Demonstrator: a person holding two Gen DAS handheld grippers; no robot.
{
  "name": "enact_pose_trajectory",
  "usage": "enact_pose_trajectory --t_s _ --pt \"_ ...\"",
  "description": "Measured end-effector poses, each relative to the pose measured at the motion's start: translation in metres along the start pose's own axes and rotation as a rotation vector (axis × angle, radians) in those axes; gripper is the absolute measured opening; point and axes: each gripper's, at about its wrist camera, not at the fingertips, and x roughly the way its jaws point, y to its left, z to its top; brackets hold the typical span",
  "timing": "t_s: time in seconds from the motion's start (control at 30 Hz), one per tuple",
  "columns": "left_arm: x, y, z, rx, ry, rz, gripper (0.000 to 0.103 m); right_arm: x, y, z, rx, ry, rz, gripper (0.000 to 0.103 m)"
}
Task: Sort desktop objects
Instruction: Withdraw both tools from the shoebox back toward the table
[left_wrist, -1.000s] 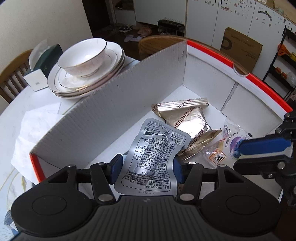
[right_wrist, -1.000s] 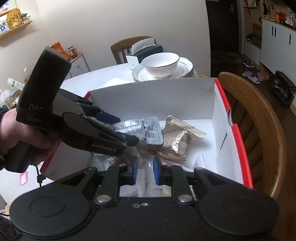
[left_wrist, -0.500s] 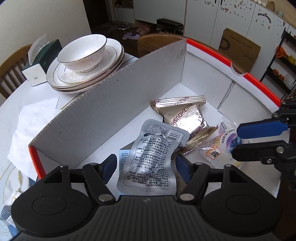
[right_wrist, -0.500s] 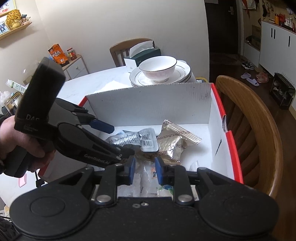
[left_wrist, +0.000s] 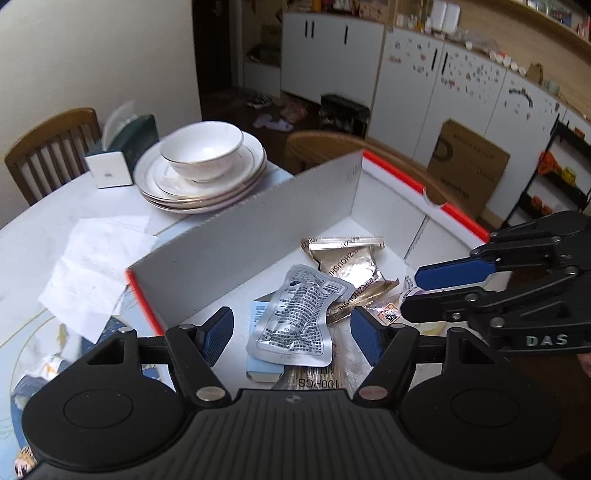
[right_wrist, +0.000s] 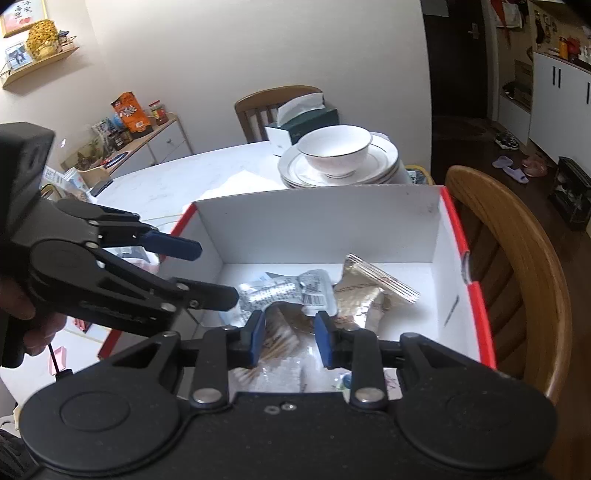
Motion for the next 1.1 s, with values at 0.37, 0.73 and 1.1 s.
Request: enact_pose_trajectory --t_s 0.37,0.73,1.1 --pt "-0.056 0.021 -0.03 -0.073 -0.115 0.035 0.069 -0.007 0.029 0.005 -0.077 -0.046 0.003 0.044" --pt "-0.093 0.051 -0.066 -0.116 -0.165 0.049 0.073 -0.007 0.066 0.005 -0.076 -0.079 0.009 0.061" --pt "-0.125 0.093 -0.105 -0.159 -0.186 0.055 0.085 0.003 0.124 0.007 -0.092 -0.092 0.033 0.072"
